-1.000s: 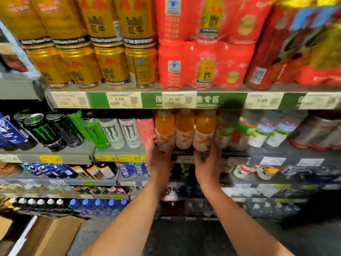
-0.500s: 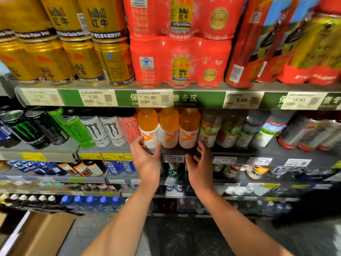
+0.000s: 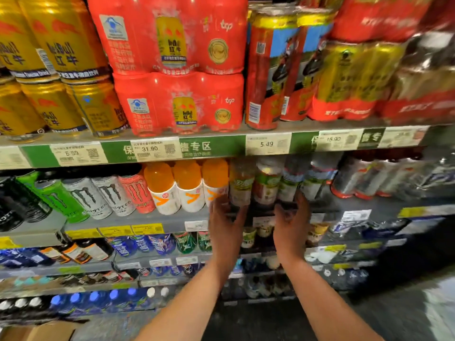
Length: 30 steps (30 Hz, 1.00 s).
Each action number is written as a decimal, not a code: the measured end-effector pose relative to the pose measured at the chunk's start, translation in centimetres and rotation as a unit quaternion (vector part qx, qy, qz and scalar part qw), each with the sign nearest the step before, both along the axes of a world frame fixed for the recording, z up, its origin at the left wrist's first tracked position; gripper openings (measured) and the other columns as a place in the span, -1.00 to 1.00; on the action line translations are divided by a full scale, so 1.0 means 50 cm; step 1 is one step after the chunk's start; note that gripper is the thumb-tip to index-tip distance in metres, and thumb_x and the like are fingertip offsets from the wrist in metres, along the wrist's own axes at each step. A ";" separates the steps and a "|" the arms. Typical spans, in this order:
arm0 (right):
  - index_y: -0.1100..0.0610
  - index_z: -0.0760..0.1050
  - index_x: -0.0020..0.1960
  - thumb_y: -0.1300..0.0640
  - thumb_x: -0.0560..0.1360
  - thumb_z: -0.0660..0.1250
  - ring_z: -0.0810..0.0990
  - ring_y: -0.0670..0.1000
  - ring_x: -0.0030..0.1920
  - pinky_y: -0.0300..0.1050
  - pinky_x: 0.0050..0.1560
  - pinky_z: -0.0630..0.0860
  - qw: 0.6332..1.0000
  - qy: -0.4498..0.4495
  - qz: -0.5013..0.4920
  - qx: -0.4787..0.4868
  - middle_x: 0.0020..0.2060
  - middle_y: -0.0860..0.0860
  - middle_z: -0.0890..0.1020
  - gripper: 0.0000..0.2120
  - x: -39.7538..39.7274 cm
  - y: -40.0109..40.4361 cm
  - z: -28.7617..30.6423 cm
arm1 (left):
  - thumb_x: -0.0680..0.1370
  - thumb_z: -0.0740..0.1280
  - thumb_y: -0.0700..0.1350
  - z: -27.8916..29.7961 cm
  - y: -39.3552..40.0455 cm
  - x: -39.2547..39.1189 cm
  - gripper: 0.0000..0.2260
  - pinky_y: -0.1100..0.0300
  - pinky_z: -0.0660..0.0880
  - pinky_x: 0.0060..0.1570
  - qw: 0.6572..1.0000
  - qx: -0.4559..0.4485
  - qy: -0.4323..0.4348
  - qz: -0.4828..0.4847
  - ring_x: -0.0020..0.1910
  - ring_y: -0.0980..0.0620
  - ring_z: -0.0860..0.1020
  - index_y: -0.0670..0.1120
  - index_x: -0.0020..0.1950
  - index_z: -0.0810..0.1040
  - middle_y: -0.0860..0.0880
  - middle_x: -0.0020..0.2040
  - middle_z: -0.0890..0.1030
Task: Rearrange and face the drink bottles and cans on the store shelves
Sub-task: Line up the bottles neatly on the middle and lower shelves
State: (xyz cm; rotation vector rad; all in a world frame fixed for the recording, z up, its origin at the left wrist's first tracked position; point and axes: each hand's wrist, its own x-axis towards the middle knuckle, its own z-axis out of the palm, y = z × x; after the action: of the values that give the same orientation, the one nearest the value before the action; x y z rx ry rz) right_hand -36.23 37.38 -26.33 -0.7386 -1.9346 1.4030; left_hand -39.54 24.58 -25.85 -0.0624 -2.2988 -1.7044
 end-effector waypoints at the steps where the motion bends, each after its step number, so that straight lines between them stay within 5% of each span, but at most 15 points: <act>1: 0.05 0.21 0.53 0.10 0.57 0.37 0.40 0.12 0.41 0.22 0.31 0.47 1.000 0.003 -0.010 0.002 0.46 0.04 0.33 -0.41 -0.001 0.024 0.000 | 0.48 0.53 -0.10 0.004 0.021 0.000 -0.66 0.24 0.50 -0.10 1.000 0.015 0.016 0.006 -0.04 0.17 0.60 0.01 0.20 0.52 0.15 0.03 0.60; 5: 0.15 0.14 0.58 0.14 0.56 0.39 0.26 0.12 0.52 0.19 0.43 0.35 0.999 -0.019 0.020 0.024 0.53 0.11 0.22 -0.31 0.003 0.115 0.006 | 0.45 0.54 -0.26 0.008 0.112 0.023 -0.66 0.37 0.46 -0.01 0.998 0.002 0.058 0.005 -0.01 0.27 0.53 -0.07 0.16 0.57 0.11 0.01 0.56; 11: 0.16 0.13 0.58 0.00 0.53 0.31 0.25 0.12 0.52 0.13 0.46 0.30 0.993 -0.018 0.104 0.046 0.53 0.13 0.21 -0.29 0.010 0.192 -0.009 | 0.47 0.48 -0.30 -0.012 0.266 0.043 -0.61 0.14 0.47 0.25 0.996 -0.060 0.055 -0.046 0.18 0.08 0.54 -0.09 0.28 0.57 0.01 0.17 0.57; 14: 0.12 0.15 0.58 -0.06 0.47 0.27 0.25 0.08 0.52 0.13 0.48 0.27 0.990 0.002 0.137 0.025 0.52 0.11 0.22 -0.26 0.018 0.210 -0.013 | 0.53 0.47 -0.18 -0.007 0.304 0.038 -0.58 0.37 0.33 0.29 0.998 -0.053 -0.007 -0.014 0.23 0.15 0.45 -0.12 0.38 0.50 0.02 0.26 0.50; 17: 0.06 0.18 0.57 0.05 0.45 0.30 0.25 0.06 0.53 0.16 0.50 0.24 0.987 0.029 0.157 0.004 0.51 0.08 0.23 -0.28 0.017 0.225 -0.016 | 0.53 0.46 -0.21 -0.012 0.321 0.030 -0.62 0.55 0.29 0.16 0.997 -0.064 0.020 0.038 0.10 0.24 0.46 -0.17 0.33 0.54 0.01 0.20 0.55; 22: -0.01 0.12 0.57 -0.14 0.52 0.23 0.26 0.11 0.53 0.26 0.45 0.29 0.984 0.019 0.179 0.000 0.53 0.06 0.21 -0.33 0.008 0.262 -0.038 | 0.52 0.48 -0.20 -0.005 0.325 0.034 -0.74 0.18 0.53 0.12 0.992 -0.032 0.057 0.109 0.02 0.13 0.56 -0.11 0.19 0.59 0.06 0.07 0.58; 25: -0.01 0.15 0.57 -0.18 0.52 0.21 0.26 0.05 0.52 0.20 0.48 0.27 0.982 0.010 0.189 0.001 0.53 0.01 0.21 -0.33 0.007 0.280 -0.036 | 0.46 0.55 -0.16 0.002 0.302 0.019 -0.64 0.19 0.50 0.05 0.977 0.007 0.055 0.205 -0.02 0.06 0.53 -0.10 0.19 0.51 0.06 0.02 0.46; 30: 0.04 0.20 0.57 -0.07 0.54 0.24 0.33 0.00 0.48 0.15 0.46 0.32 0.981 0.032 0.192 -0.013 0.50 -0.02 0.25 -0.37 0.006 0.286 -0.035 | 0.43 0.58 -0.08 0.000 0.297 -0.007 -0.50 0.14 0.50 0.16 0.977 -0.008 0.011 0.214 0.09 0.06 0.52 -0.08 0.30 0.47 0.10 0.07 0.47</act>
State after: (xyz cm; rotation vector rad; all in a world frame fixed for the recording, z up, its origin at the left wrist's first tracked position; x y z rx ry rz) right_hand -35.92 51.69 -28.10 -0.3337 -2.0854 1.6560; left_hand -39.90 39.41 -25.83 0.3795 -2.1139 -1.4536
